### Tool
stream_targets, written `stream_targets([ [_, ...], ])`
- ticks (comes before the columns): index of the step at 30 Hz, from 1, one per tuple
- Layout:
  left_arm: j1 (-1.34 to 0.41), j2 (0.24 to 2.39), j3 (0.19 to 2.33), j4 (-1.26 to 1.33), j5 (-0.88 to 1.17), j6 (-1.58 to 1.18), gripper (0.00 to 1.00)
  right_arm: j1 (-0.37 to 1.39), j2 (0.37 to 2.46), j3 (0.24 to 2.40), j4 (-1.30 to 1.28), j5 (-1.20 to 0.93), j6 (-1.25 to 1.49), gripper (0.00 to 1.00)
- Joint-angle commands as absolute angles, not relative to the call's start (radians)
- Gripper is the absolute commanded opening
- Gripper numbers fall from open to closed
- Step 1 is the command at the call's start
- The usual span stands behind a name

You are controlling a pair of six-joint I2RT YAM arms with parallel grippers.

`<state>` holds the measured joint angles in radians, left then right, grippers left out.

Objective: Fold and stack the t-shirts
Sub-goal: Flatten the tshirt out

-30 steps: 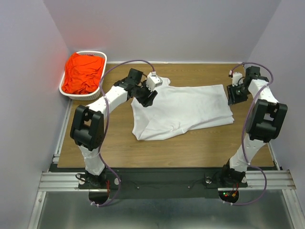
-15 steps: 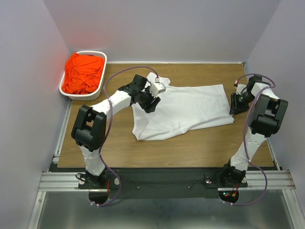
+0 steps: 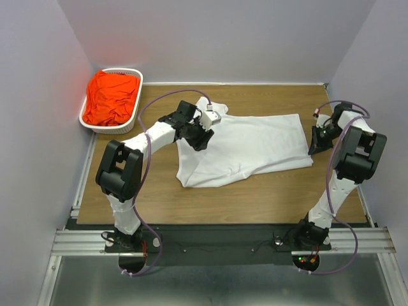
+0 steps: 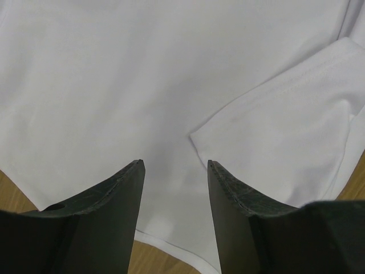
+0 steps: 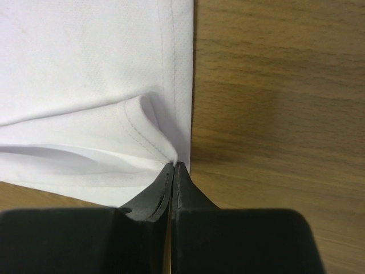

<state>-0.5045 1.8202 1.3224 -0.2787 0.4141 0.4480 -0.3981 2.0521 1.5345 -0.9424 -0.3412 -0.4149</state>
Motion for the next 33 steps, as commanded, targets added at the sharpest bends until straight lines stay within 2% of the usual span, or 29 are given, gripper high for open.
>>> stream_targets([
  [1,-0.517,1.851,1.344,-0.267,0.422,0.443,0.59,-0.408,1.956,1.545,-0.977,-0.374,-0.431,0.01],
  [20,-0.552,1.963,1.365,-0.256,0.422,0.457,0.55,-0.408,1.899,1.531,-1.02,-0.373,-0.462,0.01],
  [23,-0.554,1.971,1.368,-0.253,0.433,0.46,0.52,-0.408,1.893,1.529,-1.023,-0.37,-0.465,0.01],
  [27,-0.555,1.964,1.37,-0.252,0.446,0.457,0.45,-0.408,1.887,1.529,-1.029,-0.371,-0.468,0.01],
  [28,-0.555,1.959,1.37,-0.25,0.452,0.457,0.38,-0.407,1.884,1.531,-1.032,-0.374,-0.468,0.01],
  [33,-0.555,1.928,1.358,-0.249,0.471,0.46,0.18,-0.408,1.875,1.543,-1.048,-0.371,-0.472,0.0],
])
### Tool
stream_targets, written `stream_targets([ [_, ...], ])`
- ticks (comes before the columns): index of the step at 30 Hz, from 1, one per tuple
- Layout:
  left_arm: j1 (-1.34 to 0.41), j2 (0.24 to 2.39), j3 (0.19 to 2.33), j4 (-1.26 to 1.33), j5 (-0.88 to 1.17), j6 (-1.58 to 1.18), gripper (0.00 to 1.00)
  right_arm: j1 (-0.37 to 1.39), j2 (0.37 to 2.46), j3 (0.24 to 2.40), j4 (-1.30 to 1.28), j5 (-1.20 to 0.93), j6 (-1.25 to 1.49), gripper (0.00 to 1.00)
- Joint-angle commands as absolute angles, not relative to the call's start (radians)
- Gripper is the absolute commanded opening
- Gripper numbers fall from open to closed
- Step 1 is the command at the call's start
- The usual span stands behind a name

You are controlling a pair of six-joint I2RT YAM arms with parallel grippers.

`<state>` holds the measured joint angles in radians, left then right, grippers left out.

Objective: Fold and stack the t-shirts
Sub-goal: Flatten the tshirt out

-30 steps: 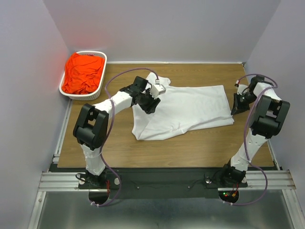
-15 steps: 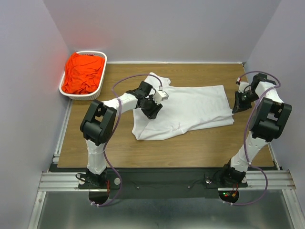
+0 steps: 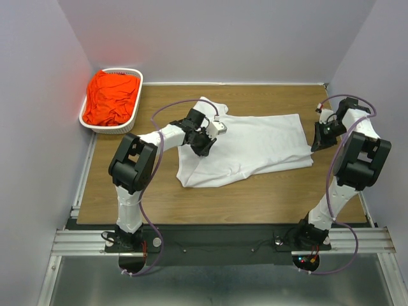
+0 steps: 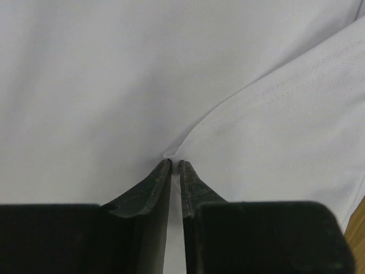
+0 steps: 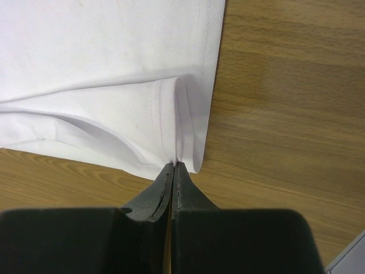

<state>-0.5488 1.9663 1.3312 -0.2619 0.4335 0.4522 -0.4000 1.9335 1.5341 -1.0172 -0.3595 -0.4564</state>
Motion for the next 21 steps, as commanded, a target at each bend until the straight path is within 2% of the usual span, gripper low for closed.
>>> stream_targets([
  [1,-0.554,1.912,1.355,-0.25,0.477,0.463,0.18,-0.408,1.871,1.543,-1.049,-0.37,-0.472,0.01],
  [5,-0.555,1.879,1.338,-0.247,0.485,0.466,0.11,-0.408,1.865,1.543,-1.055,-0.373,-0.477,0.01],
  [7,-0.555,1.864,1.336,-0.249,0.483,0.465,0.0,-0.408,1.864,1.545,-1.06,-0.373,-0.479,0.01],
  [13,-0.555,1.764,1.319,-0.294,0.526,0.489,0.0,-0.408,1.826,1.54,-1.097,-0.359,-0.508,0.01],
  [21,-0.587,1.51,1.192,-0.563,0.646,0.659,0.0,-0.431,1.635,1.39,-1.17,-0.238,-0.676,0.01],
])
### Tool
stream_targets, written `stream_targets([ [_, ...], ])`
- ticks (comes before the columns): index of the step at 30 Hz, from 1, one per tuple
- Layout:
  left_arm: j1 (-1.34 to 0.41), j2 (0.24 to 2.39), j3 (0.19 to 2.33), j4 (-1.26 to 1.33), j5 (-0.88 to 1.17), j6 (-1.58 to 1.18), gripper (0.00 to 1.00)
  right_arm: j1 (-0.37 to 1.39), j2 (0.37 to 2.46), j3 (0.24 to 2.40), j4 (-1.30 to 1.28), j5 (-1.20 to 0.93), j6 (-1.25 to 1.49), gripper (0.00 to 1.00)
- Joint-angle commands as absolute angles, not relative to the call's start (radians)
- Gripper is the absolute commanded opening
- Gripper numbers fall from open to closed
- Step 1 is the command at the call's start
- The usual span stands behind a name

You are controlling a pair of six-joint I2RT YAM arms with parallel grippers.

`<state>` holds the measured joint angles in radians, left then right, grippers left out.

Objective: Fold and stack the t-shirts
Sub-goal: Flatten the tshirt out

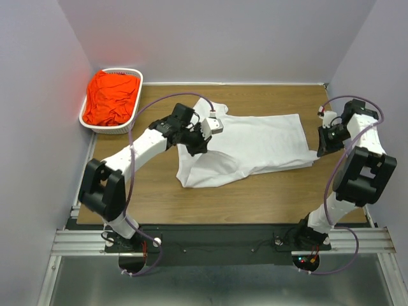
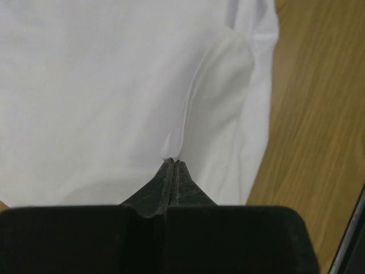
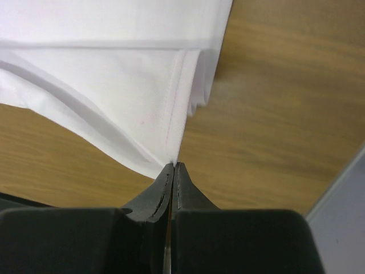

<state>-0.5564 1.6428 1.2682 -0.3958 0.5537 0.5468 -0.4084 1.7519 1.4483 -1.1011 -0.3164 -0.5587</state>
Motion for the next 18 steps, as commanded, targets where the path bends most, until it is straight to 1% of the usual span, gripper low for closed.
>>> stream_targets([
  [1,-0.6,1.482,1.169,-0.583,0.647,0.676,0.0,-0.431,1.611,1.337,-1.187,-0.223,-0.698,0.01],
  [4,-0.666,1.363,1.076,-0.664,0.626,0.762,0.0,-0.431,1.527,1.238,-1.229,-0.166,-0.785,0.01],
  [10,-0.802,1.244,0.908,-0.765,0.562,0.861,0.0,-0.43,1.368,1.054,-1.247,-0.039,-0.936,0.01],
  [11,-0.819,1.217,0.888,-0.772,0.537,0.868,0.02,-0.43,1.355,1.025,-1.247,-0.023,-0.954,0.02],
  [12,-0.862,1.201,0.856,-0.778,0.525,0.871,0.08,-0.431,1.344,0.976,-1.246,-0.003,-0.991,0.07],
  [13,-0.88,1.172,0.841,-0.781,0.514,0.888,0.22,-0.431,1.315,0.948,-1.238,0.033,-1.005,0.24],
  [14,-0.89,1.164,0.835,-0.787,0.505,0.896,0.27,-0.431,1.302,0.93,-1.239,0.05,-1.018,0.33],
  [15,-0.891,1.163,0.841,-0.796,0.502,0.897,0.42,-0.431,1.277,0.904,-1.239,0.057,-1.044,0.49],
  [16,-0.894,1.16,0.842,-0.799,0.494,0.902,0.53,-0.431,1.269,0.899,-1.238,0.057,-1.054,0.54],
  [18,-0.908,1.158,0.839,-0.827,0.482,0.925,0.67,-0.431,1.259,0.92,-1.233,0.051,-1.061,0.69],
])
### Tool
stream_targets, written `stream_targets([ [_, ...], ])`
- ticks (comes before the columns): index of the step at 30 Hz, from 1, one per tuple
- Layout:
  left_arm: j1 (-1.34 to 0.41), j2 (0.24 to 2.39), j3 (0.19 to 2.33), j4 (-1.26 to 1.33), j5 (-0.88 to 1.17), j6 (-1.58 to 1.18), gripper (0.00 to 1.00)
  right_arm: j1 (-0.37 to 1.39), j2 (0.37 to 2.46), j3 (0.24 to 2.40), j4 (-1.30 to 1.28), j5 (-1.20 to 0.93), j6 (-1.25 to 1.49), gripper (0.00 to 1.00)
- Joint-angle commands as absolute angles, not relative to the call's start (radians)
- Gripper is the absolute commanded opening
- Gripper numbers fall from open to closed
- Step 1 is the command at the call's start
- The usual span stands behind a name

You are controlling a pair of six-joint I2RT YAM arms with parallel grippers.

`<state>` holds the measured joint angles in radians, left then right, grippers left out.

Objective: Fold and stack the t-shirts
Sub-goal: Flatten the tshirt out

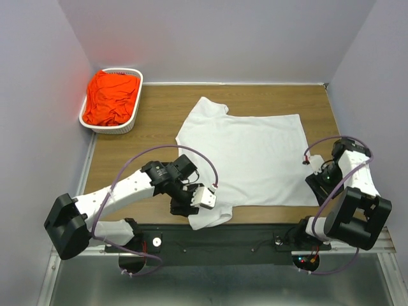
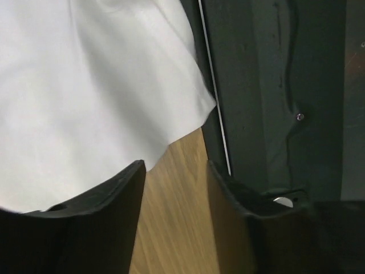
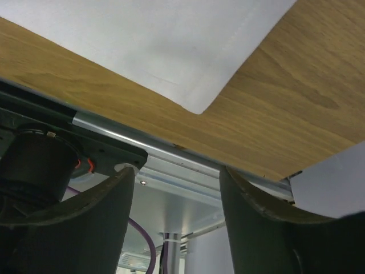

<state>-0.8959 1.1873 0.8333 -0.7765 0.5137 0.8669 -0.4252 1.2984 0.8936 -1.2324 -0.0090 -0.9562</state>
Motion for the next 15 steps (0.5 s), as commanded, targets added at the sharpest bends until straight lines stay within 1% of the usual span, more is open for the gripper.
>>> stream_targets([
  [1,-0.913,1.149,0.838,-0.834,0.476,0.93,0.73,-0.431,1.262,0.939,-1.232,0.04,-1.058,0.77],
  [2,-0.914,1.143,0.838,-0.844,0.463,0.937,0.74,-0.431,1.279,0.965,-1.23,0.028,-1.051,0.78],
  [4,-0.914,1.131,0.85,-0.848,0.451,0.939,0.74,-0.431,1.314,1.044,-1.227,-0.044,-1.016,0.78],
  [6,-0.888,1.126,0.885,-0.79,0.425,0.893,0.7,-0.431,1.38,1.097,-1.213,-0.135,-0.956,0.76],
  [8,-0.771,1.164,0.926,-0.714,0.469,0.865,0.64,-0.43,1.458,1.167,-1.169,-0.214,-0.864,0.71],
  [9,-0.721,1.192,0.981,-0.694,0.492,0.841,0.6,-0.43,1.489,1.193,-1.152,-0.241,-0.845,0.68],
  [10,-0.675,1.269,1.014,-0.68,0.526,0.828,0.58,-0.428,1.517,1.216,-1.138,-0.265,-0.821,0.64],
  [12,-0.562,1.36,1.111,-0.597,0.514,0.755,0.52,-0.422,1.607,1.29,-1.115,-0.32,-0.749,0.59],
  [13,-0.527,1.447,1.149,-0.58,0.526,0.714,0.52,-0.416,1.638,1.311,-1.095,-0.339,-0.727,0.56],
  [15,-0.468,1.527,1.239,-0.496,0.494,0.631,0.5,-0.394,1.705,1.373,-1.059,-0.371,-0.666,0.53],
])
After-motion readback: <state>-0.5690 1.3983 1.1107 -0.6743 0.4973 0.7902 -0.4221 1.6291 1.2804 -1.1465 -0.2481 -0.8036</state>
